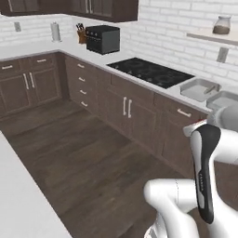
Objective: Place one tomato and one fish in each tupperware on the nearby counter, to pack two identical lunches.
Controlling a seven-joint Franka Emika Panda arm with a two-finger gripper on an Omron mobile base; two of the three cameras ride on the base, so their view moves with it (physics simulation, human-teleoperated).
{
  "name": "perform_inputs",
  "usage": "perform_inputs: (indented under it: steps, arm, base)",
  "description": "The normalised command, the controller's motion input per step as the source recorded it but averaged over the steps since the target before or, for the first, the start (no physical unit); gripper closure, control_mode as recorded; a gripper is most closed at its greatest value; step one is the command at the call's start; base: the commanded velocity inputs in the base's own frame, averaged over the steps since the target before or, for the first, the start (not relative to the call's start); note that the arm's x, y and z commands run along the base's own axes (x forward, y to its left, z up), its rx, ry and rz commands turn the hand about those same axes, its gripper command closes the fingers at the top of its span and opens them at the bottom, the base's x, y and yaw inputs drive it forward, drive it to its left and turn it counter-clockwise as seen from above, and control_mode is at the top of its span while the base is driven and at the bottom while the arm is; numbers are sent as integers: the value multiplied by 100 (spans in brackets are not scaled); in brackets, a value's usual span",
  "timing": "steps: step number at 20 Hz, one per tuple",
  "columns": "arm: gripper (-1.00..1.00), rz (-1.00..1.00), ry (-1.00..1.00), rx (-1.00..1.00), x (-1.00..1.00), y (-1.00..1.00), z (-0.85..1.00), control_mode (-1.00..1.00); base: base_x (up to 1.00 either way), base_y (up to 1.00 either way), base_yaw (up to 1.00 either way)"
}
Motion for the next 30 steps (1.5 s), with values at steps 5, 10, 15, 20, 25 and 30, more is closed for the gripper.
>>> perform_inputs:
  steps: [5, 10, 15, 20, 25, 30]
  arm:
    - [100, 0, 0, 0, 0, 0, 0, 100]
    - [100, 0, 0, 0, 0, 0, 0, 100]
    - [100, 0, 0, 0, 0, 0, 0, 100]
    - [100, 0, 0, 0, 0, 0, 0, 100]
    - [100, 0, 0, 0, 0, 0, 0, 100]
    - [100, 0, 0, 0, 0, 0, 0, 100]
  base:
    - [100, 0, -2]
    - [100, -4, -31]
    - [94, -1, -57]
    - [63, 0, -65]
    - [61, 0, -66]
    - [83, 20, -60]
